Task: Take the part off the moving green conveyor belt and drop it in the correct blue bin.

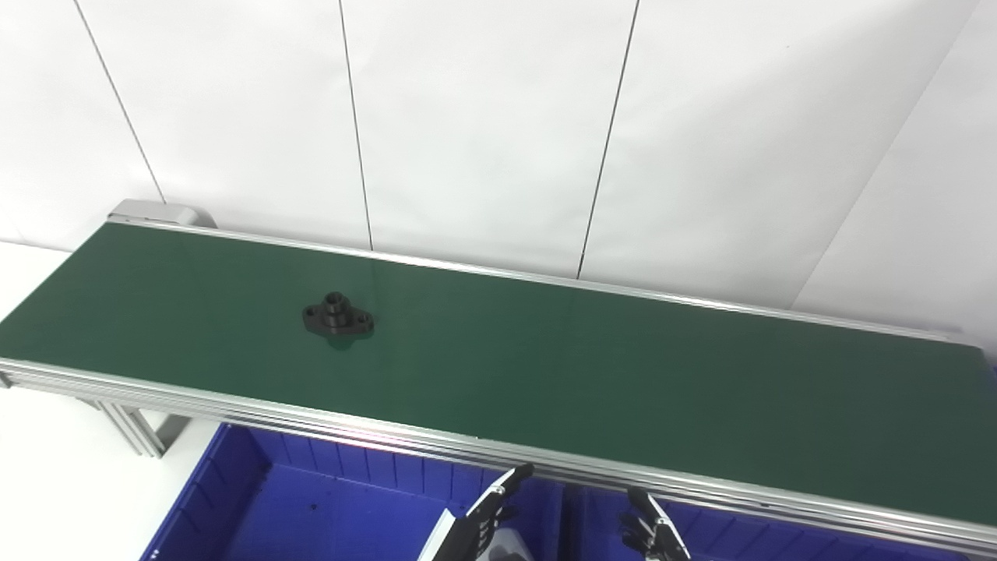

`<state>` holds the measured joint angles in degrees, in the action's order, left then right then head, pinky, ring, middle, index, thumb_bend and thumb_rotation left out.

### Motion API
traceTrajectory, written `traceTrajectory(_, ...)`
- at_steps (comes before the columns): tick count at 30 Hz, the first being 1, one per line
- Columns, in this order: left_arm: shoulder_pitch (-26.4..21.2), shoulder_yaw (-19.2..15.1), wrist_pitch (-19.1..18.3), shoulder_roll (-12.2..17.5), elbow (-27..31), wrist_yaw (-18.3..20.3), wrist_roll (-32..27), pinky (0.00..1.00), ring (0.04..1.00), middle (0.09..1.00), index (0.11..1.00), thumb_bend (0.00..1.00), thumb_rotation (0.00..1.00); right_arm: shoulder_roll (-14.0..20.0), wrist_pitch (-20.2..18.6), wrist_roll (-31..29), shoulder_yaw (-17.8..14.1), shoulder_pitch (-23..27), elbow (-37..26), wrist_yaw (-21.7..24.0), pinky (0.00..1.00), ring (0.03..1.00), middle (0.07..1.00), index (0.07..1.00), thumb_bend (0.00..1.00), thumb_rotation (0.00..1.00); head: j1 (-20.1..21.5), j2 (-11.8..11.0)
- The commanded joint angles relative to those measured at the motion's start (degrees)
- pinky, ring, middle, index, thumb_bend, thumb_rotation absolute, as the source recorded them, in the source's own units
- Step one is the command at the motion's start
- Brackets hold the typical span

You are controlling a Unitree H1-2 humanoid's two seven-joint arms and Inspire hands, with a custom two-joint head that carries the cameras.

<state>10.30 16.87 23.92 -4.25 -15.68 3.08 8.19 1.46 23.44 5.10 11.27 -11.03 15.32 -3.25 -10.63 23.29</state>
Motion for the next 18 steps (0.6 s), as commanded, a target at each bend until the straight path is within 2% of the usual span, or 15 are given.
traceTrajectory(1, -1.3, 0.0, 2.2, -1.0, 0.2, -0.4, 0.2, 0.91, 0.976, 0.965, 0.905, 0.96, 0.84, 0.1, 3.5, -0.3, 0.1, 0.9, -0.9, -0.4, 0.82, 0.864, 0.918, 0.888, 0.81, 1.00, -0.1, 0.0)
traceTrajectory(15, -1.6, 0.1, 2.0, -0.9, 0.2, -0.3, 0.1, 0.92, 0.987, 0.972, 0.912, 0.96, 0.84, 0.0, 3.5, -1.1, 0.1, 1.0, -1.2, 0.0, 0.81, 0.860, 0.906, 0.884, 0.82, 0.96, 0.2, 0.4)
traceTrajectory(18, -1.5, 0.1, 1.8, -1.1, 0.5, -0.2, -0.2, 0.92, 0.988, 0.972, 0.912, 0.96, 0.83, 0.3, 3.5, -0.8, 0.3, 0.5, -2.6, 0.0, 0.81, 0.859, 0.904, 0.883, 0.82, 0.94, 0.7, 1.3)
